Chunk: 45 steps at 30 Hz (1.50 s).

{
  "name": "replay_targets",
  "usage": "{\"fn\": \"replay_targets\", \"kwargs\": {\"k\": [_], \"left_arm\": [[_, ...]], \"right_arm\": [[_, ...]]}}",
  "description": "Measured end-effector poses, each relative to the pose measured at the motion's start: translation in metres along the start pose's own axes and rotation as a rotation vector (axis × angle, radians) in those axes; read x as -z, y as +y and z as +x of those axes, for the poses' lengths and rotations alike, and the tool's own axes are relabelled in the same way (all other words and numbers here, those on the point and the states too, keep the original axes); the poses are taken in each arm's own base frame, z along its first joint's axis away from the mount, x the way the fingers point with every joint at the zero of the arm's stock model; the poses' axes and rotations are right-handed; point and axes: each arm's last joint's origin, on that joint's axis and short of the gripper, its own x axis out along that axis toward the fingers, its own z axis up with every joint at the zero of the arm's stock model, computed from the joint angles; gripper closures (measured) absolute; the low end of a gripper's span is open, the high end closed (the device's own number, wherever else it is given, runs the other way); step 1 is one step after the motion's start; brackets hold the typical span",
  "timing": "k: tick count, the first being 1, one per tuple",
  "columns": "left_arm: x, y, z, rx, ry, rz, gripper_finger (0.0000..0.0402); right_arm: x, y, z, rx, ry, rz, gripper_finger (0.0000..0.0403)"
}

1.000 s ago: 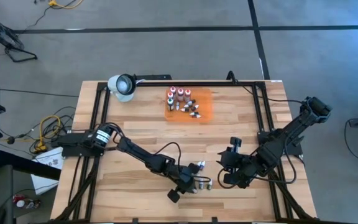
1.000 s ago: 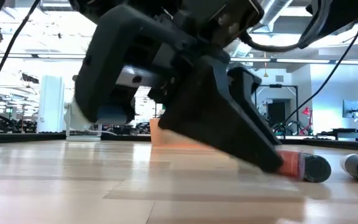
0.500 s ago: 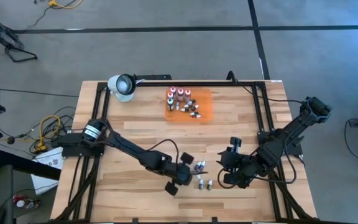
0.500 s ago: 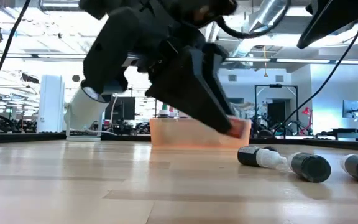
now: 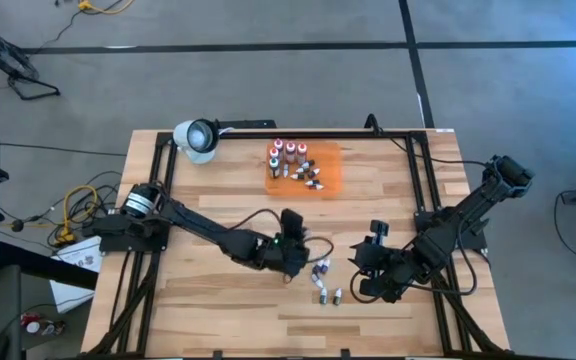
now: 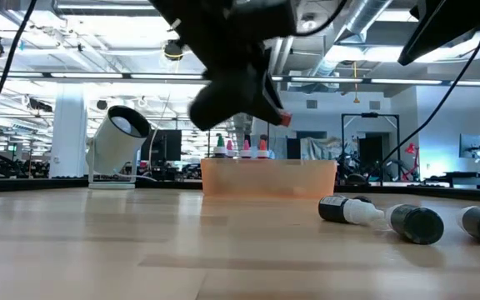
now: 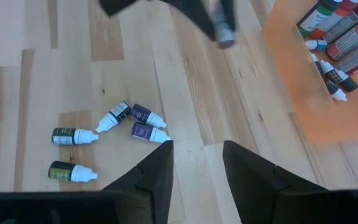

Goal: Pick & Place food coloring
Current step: Put the orange and white small food coloring bottle into the orange bin

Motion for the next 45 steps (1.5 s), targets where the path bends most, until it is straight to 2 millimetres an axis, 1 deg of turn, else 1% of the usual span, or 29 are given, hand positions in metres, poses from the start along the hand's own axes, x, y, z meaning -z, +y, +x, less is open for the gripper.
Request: {"fn": "replay_targets", "kwargs": {"k": [5, 11, 14, 18, 24, 30, 38, 41, 45], "left_arm": [[0.013, 0.023, 0.024, -0.037, 0.059, -0.053, 0.0324], [0.035, 0.058, 0.054, -0.088, 0.127, -0.129, 0.0324], [0.046, 0.074, 0.068, -0.066, 0.122, -0.188, 0.0324], [0.058, 0.091, 0.082, -0.042, 0.099, -0.271, 0.0324], [0.077, 0.112, 0.096, -0.067, 0.129, -0.367, 0.0324], [0.085, 0.119, 0.101, -0.076, 0.15, -0.419, 0.0324], [0.085, 0.119, 0.101, -0.077, 0.151, -0.413, 0.0322], [0.085, 0.119, 0.101, -0.077, 0.151, -0.412, 0.0307], [0.086, 0.119, 0.101, -0.078, 0.152, -0.414, 0.0276]], "right_arm": [[0.0, 0.0, 0.0, 0.0, 0.0, 0.0, 0.0271], [0.0, 0.0, 0.0, 0.012, -0.009, 0.0, 0.0271], [-0.001, -0.001, 0.0, 0.015, -0.01, 0.001, 0.0271], [-0.001, -0.001, 0.0, 0.017, -0.011, 0.001, 0.0271], [-0.001, -0.001, 0.0, 0.017, -0.011, 0.0, 0.0272], [-0.001, -0.001, 0.0, 0.019, -0.013, -0.016, 0.0272], [-0.001, -0.001, 0.0, 0.02, -0.013, -0.016, 0.0272], [-0.001, -0.001, 0.0, 0.02, -0.013, -0.016, 0.0272], [-0.001, -0.001, 0.0, 0.02, -0.013, -0.016, 0.0272]]}}
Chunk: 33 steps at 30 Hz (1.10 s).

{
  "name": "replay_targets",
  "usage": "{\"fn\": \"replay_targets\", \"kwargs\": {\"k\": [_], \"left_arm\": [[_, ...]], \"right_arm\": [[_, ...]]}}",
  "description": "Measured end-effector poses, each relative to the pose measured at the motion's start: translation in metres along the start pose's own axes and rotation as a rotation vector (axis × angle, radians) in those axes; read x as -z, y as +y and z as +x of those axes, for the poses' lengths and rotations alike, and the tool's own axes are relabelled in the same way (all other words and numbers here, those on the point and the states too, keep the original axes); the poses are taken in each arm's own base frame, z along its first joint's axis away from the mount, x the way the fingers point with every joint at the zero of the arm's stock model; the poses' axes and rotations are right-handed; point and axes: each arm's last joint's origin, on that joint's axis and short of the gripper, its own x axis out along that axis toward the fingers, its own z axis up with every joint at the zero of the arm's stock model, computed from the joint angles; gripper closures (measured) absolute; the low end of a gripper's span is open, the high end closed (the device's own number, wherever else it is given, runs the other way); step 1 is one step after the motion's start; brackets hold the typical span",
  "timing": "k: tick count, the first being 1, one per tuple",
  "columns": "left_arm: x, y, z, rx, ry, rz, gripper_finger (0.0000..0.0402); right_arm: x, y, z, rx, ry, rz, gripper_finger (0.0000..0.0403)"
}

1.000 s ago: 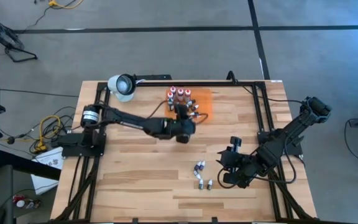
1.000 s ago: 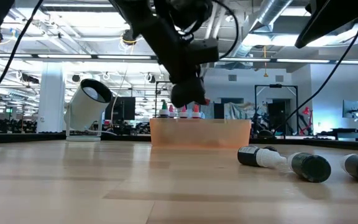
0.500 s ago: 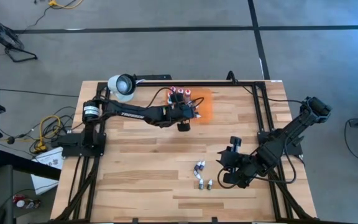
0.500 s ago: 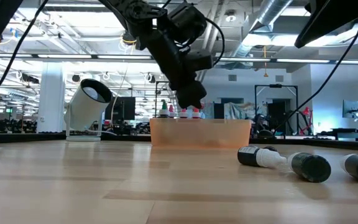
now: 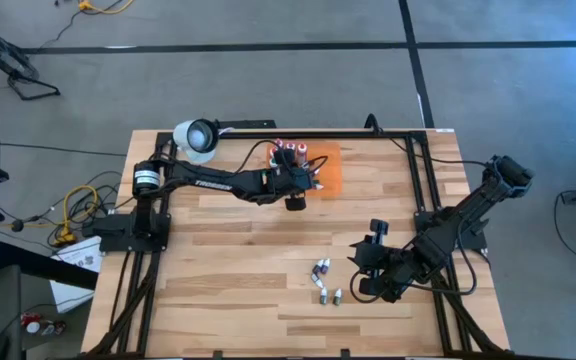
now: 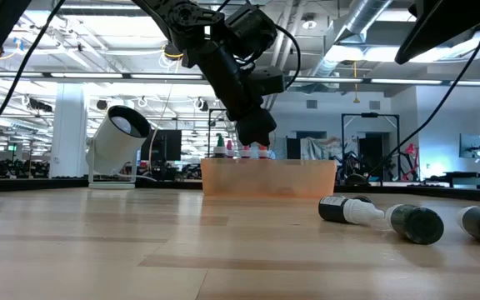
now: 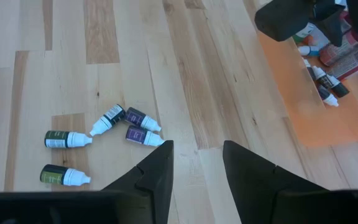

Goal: Pick & Place food coloring
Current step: Put the orange and white small food coloring bottle into the orange bin, then put the green small food coloring bottle into the orange bin

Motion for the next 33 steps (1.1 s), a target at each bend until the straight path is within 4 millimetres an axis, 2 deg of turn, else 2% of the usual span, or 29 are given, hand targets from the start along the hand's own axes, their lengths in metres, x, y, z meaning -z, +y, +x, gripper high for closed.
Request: {"fn": "replay_targets", "kwargs": {"k": [5, 10, 14, 17, 21, 24, 29, 33], "left_arm": [[0.0, -0.001, -0.001, 0.001, -0.001, 0.006, 0.0254], [-0.004, -0.007, -0.009, 0.019, -0.01, 0.031, 0.0253], [-0.011, -0.011, -0.038, 0.053, -0.028, 0.078, 0.0257], [-0.012, -0.015, -0.066, 0.097, -0.008, 0.105, 0.0258], [-0.007, -0.022, -0.105, 0.178, 0.051, 0.115, 0.0258], [0.002, -0.029, -0.126, 0.272, 0.121, 0.105, 0.0258], [0.013, -0.046, -0.146, 0.376, 0.224, 0.083, 0.0258], [0.013, -0.059, -0.153, 0.402, 0.224, 0.087, 0.0258]], "right_arm": [[0.0, 0.0, 0.0, 0.008, -0.005, 0.0, 0.0272], [0.001, 0.001, 0.004, 0.006, -0.033, 0.007, 0.0272], [0.004, 0.003, 0.015, -0.029, -0.054, -0.006, 0.0272], [0.009, 0.006, 0.026, -0.128, -0.042, -0.009, 0.0272], [0.016, 0.013, 0.035, -0.277, -0.076, -0.017, 0.0272], [0.025, 0.018, 0.041, -0.354, -0.099, -0.03, 0.0272], [0.041, 0.022, 0.047, -0.4, -0.122, -0.033, 0.0272], [0.053, 0.025, 0.05, -0.442, -0.153, -0.03, 0.0272]]}}
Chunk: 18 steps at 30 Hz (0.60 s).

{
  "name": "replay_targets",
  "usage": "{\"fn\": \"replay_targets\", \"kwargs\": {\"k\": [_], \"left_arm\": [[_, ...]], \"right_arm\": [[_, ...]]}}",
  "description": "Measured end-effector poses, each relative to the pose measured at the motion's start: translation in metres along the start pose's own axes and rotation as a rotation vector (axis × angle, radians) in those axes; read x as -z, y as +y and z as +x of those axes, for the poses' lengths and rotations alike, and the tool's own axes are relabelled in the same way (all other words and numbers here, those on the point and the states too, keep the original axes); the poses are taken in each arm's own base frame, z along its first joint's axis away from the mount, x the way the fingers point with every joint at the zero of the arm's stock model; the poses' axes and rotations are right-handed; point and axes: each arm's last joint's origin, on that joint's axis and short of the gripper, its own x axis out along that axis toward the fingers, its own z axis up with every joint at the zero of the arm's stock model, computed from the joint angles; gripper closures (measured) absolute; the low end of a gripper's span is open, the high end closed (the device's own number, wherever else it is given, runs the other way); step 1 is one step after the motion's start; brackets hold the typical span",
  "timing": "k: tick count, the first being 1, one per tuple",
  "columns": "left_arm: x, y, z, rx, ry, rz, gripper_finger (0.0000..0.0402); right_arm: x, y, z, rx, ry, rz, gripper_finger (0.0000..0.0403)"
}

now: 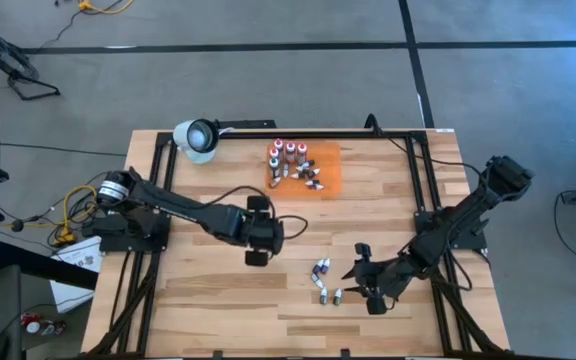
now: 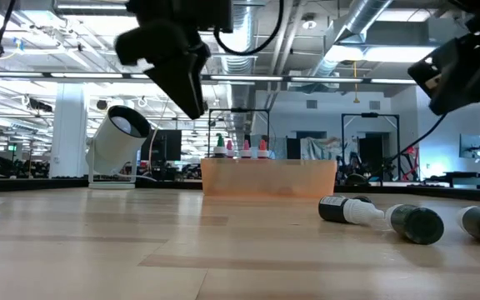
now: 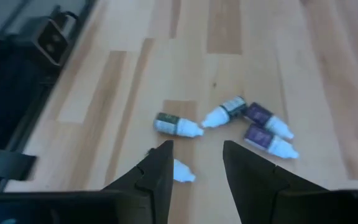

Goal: Pick & Place food coloring
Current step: Put the green small food coloring bottle into the orange bin

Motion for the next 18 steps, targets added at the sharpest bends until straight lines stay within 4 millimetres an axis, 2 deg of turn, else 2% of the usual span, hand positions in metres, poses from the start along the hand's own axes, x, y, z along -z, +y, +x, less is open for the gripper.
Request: {"fn": "replay_targets", "kwargs": {"k": [4, 10, 14, 18], "left_arm": [[-0.002, -0.011, -0.005, 0.014, -0.033, -0.008, 0.0258], [0.001, -0.03, -0.013, 0.04, -0.055, -0.024, 0.0258], [0.002, -0.051, -0.024, 0.028, -0.104, 0.011, 0.0258], [0.009, -0.077, -0.036, -0.077, -0.186, 0.07, 0.0258]], "right_arm": [[0.009, 0.001, 0.004, -0.064, -0.037, -0.003, 0.0272], [0.025, 0.006, 0.027, -0.134, -0.011, -0.042, 0.0272], [0.027, 0.004, 0.041, -0.155, 0.016, -0.065, 0.0268], [0.025, 0.0, 0.048, -0.161, 0.029, -0.08, 0.0261]]}}
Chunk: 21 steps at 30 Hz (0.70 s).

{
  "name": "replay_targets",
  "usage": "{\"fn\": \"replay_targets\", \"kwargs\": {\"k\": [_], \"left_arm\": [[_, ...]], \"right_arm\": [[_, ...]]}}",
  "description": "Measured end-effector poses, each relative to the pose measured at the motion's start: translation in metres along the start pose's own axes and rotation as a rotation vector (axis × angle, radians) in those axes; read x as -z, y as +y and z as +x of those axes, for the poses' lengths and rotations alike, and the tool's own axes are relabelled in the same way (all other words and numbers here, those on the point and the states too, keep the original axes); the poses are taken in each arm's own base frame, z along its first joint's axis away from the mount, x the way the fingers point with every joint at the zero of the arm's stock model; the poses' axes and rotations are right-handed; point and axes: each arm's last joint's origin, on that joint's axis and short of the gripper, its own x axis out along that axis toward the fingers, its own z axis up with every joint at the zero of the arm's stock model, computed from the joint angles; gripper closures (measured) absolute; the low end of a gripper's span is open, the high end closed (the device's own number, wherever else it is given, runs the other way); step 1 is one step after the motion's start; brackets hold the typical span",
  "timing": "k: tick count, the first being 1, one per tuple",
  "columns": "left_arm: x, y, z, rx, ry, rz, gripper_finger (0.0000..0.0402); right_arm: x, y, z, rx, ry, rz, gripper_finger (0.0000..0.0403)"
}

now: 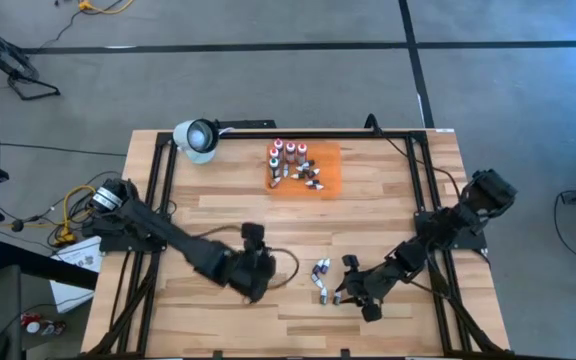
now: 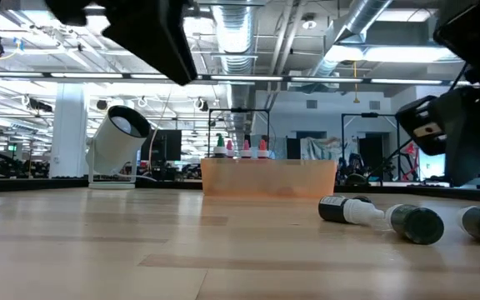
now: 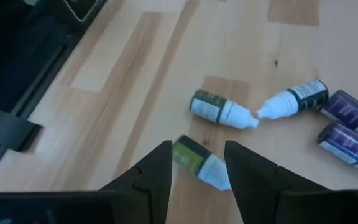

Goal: Pick & Place food coloring
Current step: Put the green small food coloring bottle into the orange bin

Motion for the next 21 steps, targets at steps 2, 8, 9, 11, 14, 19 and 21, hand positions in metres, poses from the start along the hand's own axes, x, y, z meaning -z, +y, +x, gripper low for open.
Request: {"fn": "replay_targets", "kwargs": {"k": [2, 8, 9, 11, 14, 19, 21], "left_arm": [[0.006, -0.012, -0.005, -0.065, -0.03, 0.034, 0.0258], [0.044, -0.028, -0.007, -0.241, -0.037, 0.011, 0.0258], [0.051, -0.028, -0.005, -0.26, -0.037, -0.013, 0.0258], [0.066, -0.029, -0.001, -0.282, -0.036, -0.069, 0.0258], [0.083, -0.031, 0.009, -0.285, -0.041, -0.142, 0.0258], [0.096, -0.039, 0.022, -0.246, -0.097, -0.221, 0.0258], [0.097, -0.04, 0.024, -0.226, -0.111, -0.226, 0.0258]], "right_arm": [[-0.001, -0.002, 0.0, 0.002, -0.001, -0.002, 0.0257], [-0.001, -0.004, 0.001, -0.018, 0.011, -0.02, 0.0249], [0.0, -0.004, 0.001, -0.018, 0.013, -0.021, 0.0248], [0.0, -0.004, 0.001, -0.021, 0.013, -0.022, 0.0247], [0.0, -0.003, 0.001, -0.025, 0.015, -0.025, 0.0248], [0.0, 0.001, 0.0, -0.034, 0.005, -0.038, 0.0249], [0.0, 0.0, 0.0, -0.028, 0.001, -0.047, 0.0247]]}}
